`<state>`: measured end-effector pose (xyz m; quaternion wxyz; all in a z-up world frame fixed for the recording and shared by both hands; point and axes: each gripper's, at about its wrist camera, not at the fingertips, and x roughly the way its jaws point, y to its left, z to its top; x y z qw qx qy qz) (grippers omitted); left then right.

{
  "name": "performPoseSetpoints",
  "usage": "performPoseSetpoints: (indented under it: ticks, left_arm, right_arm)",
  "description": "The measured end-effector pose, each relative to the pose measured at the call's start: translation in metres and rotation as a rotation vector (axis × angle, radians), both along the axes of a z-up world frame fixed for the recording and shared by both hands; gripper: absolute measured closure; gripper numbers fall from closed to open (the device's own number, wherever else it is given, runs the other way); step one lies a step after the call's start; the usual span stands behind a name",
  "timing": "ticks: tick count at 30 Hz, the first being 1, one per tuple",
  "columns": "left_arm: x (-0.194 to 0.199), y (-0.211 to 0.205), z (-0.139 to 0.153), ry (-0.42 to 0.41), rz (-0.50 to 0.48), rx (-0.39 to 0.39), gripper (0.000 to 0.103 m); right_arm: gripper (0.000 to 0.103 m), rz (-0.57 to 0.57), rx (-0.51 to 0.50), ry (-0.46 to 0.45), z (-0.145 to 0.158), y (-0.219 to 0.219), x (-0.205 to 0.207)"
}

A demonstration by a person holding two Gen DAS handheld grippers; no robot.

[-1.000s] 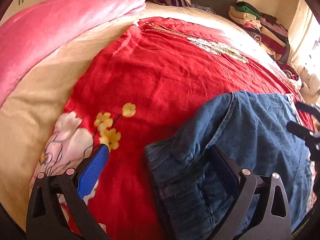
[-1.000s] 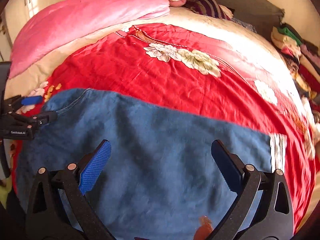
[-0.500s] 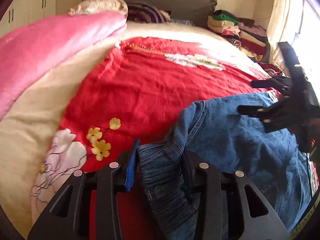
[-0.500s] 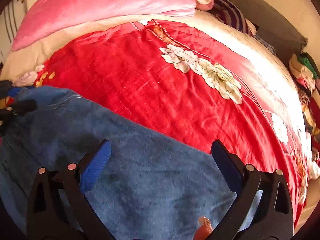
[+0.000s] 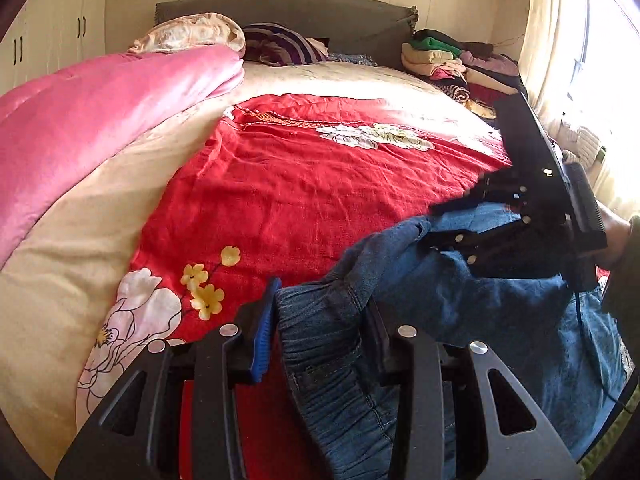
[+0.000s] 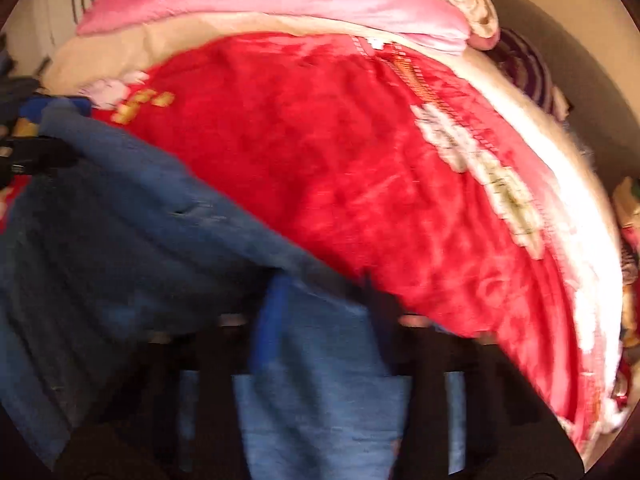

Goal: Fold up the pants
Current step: 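Grasp the denim leg with the right tool while the left tool holds the waistband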

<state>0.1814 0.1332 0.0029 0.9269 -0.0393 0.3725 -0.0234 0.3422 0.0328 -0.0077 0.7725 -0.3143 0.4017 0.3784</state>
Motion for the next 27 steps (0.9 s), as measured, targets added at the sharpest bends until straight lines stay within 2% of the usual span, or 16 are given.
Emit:
performPoseSetpoints:
  ticks: [3,10,15,20,27]
  left_arm:
    - [0.000,0.002,0.000,-0.002,0.004,0.001,0.067]
    - [-0.007,-0.002,0.007,-0.037,-0.030,0.013,0.067]
    - [-0.022,-0.012,0.016,-0.068,-0.052,0.039,0.067]
    - [-0.061,-0.031,0.025,-0.129,-0.066,0.090,0.067]
    - [-0.111,-0.042,0.025,-0.112,-0.117,0.080,0.067]
  right_arm:
    - [0.099,-0.034,0.073,0.002,0.010,-0.013,-0.011]
    - [0.099,-0.123,0.245,-0.008,0.043,-0.057,-0.047]
    - [0.099,-0.160,0.319,-0.010,0.058,-0.083,-0.082]
    - [0.100,-0.173,0.376,-0.011,0.071,-0.107,-0.132]
    - [0.100,-0.171,0.408,-0.007,0.076,-0.128,-0.193]
